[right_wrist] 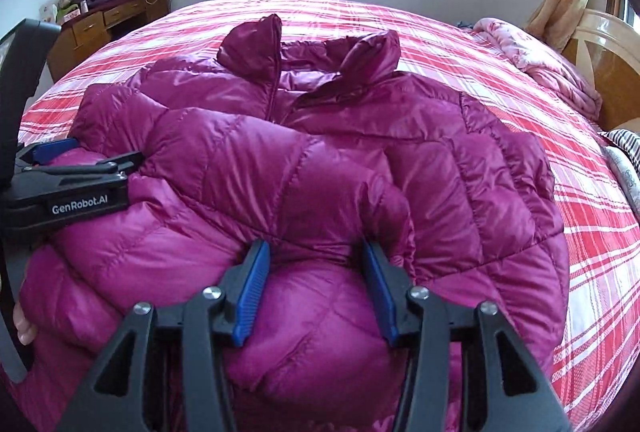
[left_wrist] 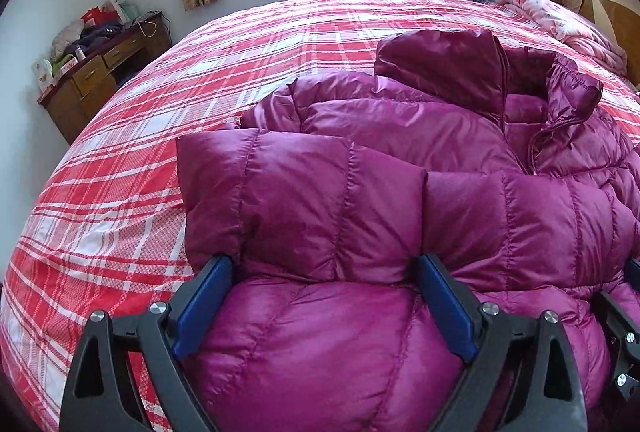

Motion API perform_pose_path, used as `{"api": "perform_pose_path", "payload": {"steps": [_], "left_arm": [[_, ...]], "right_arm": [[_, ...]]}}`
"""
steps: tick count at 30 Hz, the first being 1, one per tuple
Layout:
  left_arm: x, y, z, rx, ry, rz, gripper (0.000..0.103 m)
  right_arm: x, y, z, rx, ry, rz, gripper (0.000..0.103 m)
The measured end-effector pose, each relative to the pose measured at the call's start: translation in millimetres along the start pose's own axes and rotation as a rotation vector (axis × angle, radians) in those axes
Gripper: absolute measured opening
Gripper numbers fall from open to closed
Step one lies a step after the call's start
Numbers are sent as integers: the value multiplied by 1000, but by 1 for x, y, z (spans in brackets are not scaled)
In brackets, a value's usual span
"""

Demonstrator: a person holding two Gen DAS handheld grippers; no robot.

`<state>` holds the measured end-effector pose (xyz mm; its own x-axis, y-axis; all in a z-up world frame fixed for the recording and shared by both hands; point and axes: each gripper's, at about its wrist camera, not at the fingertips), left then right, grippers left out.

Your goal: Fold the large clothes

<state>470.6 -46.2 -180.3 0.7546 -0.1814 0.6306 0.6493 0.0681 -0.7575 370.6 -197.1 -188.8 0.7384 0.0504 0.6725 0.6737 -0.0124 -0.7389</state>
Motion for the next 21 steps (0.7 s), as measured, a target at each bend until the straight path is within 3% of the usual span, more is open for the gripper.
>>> {"api": "perform_pose_path", "payload": {"steps": [21], "left_arm": [[0,1,-2,13,9,-2,95]], "right_arm": [[-3,3,11,-58,-43,-12,52]]}}
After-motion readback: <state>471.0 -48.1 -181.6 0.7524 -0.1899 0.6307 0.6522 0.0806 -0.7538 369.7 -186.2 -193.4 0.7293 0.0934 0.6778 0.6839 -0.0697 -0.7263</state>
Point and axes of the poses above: each gripper's, at about its wrist camera, not at the fingertips, and y roughly the way its jaws point, z to its left, x to its top, and after that the axes turned 4 degrees about y, right-handed
